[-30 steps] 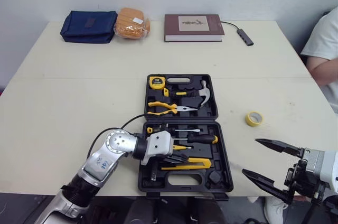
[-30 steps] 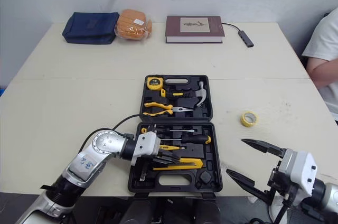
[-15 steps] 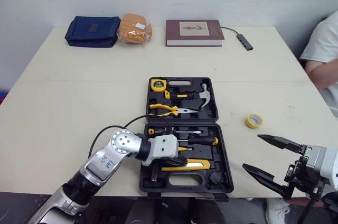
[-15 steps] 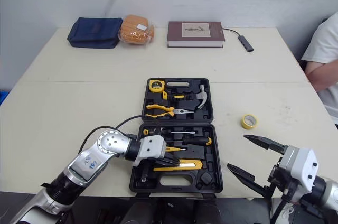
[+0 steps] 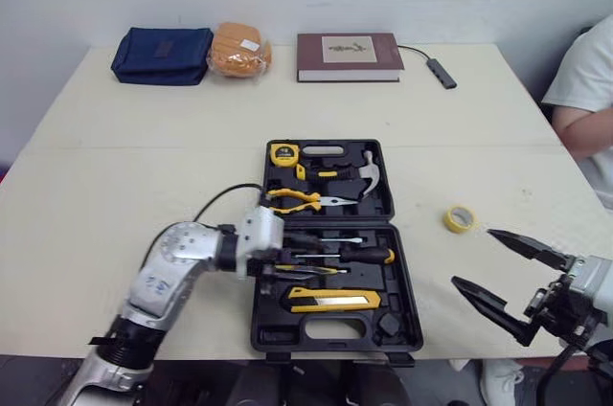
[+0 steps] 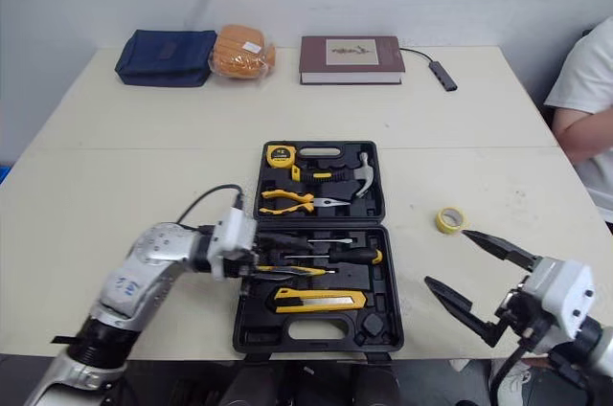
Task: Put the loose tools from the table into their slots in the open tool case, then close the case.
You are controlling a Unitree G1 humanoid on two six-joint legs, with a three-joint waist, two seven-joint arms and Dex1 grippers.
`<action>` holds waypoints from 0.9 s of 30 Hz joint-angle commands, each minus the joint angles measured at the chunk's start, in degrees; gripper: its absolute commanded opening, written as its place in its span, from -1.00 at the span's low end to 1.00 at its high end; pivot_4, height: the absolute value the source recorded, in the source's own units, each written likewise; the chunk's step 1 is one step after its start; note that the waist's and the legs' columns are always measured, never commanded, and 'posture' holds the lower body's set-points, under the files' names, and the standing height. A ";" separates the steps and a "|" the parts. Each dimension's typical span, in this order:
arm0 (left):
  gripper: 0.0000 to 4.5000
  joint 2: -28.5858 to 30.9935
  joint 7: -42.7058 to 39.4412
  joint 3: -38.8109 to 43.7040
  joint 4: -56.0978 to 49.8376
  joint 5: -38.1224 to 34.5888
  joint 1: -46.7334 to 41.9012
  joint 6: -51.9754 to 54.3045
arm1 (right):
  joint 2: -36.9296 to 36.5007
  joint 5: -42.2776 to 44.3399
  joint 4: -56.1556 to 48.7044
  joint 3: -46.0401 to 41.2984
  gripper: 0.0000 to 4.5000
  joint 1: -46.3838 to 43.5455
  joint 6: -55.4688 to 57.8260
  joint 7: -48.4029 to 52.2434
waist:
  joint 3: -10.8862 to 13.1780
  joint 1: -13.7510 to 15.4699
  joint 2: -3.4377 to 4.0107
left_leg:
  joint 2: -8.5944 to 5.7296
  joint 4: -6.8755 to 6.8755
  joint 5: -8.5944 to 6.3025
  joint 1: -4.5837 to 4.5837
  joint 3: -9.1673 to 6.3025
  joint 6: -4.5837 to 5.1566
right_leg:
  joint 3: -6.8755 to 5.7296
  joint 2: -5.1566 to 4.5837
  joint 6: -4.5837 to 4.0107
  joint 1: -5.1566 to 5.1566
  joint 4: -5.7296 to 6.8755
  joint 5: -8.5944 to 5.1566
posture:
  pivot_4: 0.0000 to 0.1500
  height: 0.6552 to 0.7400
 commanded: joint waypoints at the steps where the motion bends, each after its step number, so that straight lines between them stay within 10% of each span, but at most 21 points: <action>1: 0.64 2.35 2.06 7.59 0.66 -1.86 1.93 -0.33 | 1.10 -3.12 3.64 -4.35 1.00 1.23 -5.84 0.56 | 0.03 0.04 0.02 | 0.00 0.00 -0.01 -0.01 0.01 0.02 | 0.00 0.00 0.00 0.00 -0.02 0.00 | 1.00 1.00; 3: 0.99 2.90 3.87 13.22 3.18 -2.77 4.14 -1.47 | 2.53 -3.78 6.22 -6.51 1.00 -0.26 -8.02 -2.17 | 0.07 0.00 0.02 | 0.00 0.02 -0.04 -0.03 0.02 0.06 | 0.00 0.00 0.02 0.00 -0.03 0.01 | 1.00 1.00; 18: 0.99 8.95 19.06 47.55 34.78 1.75 22.99 -20.15 | 7.35 -13.12 48.44 -18.09 1.00 1.85 -28.37 -13.52 | 0.19 -0.19 0.01 | -0.05 -0.14 -0.36 -0.51 0.21 -0.21 | 0.18 -0.11 0.04 -0.68 0.00 0.02 | 1.00 1.00; 27: 0.99 6.15 23.71 50.79 34.75 -1.51 23.79 -20.03 | 6.89 -11.54 49.85 -15.14 1.00 -0.77 -29.22 -17.31 | 0.16 -1.53 0.00 | 0.03 -0.15 -0.51 -0.36 0.26 -0.08 | 0.31 -0.08 -0.06 -0.67 0.12 0.05 | 1.00 1.00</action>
